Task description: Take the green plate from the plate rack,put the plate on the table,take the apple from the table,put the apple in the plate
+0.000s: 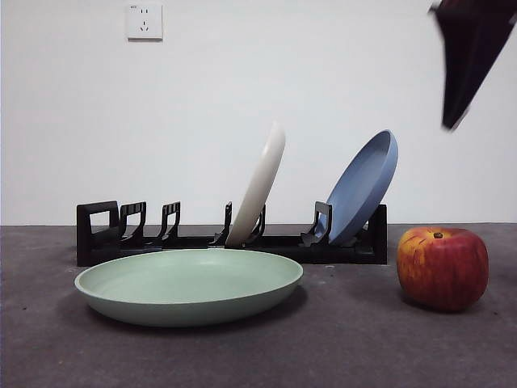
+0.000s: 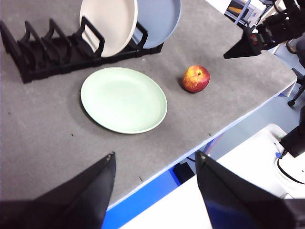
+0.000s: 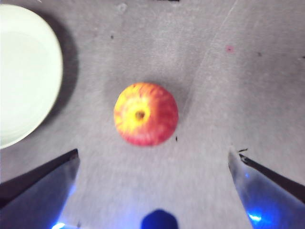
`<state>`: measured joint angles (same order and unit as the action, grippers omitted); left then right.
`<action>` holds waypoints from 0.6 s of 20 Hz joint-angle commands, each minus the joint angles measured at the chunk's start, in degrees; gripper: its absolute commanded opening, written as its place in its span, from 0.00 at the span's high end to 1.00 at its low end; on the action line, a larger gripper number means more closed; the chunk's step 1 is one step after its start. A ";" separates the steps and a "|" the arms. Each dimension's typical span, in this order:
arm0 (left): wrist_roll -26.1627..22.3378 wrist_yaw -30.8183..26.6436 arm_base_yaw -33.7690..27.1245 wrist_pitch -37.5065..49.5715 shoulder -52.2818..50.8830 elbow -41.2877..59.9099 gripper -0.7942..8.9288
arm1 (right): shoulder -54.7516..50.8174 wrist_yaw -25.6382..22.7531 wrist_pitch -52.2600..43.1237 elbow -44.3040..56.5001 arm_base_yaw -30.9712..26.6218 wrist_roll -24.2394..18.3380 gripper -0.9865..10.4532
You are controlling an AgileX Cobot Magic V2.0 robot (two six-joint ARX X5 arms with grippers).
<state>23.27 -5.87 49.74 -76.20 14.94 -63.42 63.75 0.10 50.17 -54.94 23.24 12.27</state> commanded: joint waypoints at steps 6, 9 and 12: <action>1.84 -0.20 0.22 0.37 -0.85 0.13 0.63 | 12.70 3.58 -6.99 0.61 0.11 -0.94 0.39; 1.86 -0.37 0.24 0.39 -0.85 0.13 0.63 | 15.74 3.54 -7.80 0.61 0.11 -0.96 0.39; 2.05 -0.42 0.22 0.39 -0.85 0.13 0.63 | 18.16 3.54 -9.53 0.61 0.39 -0.98 0.39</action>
<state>24.73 -6.07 49.84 -76.20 14.48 -63.40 81.54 3.46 40.80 -54.94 23.38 11.97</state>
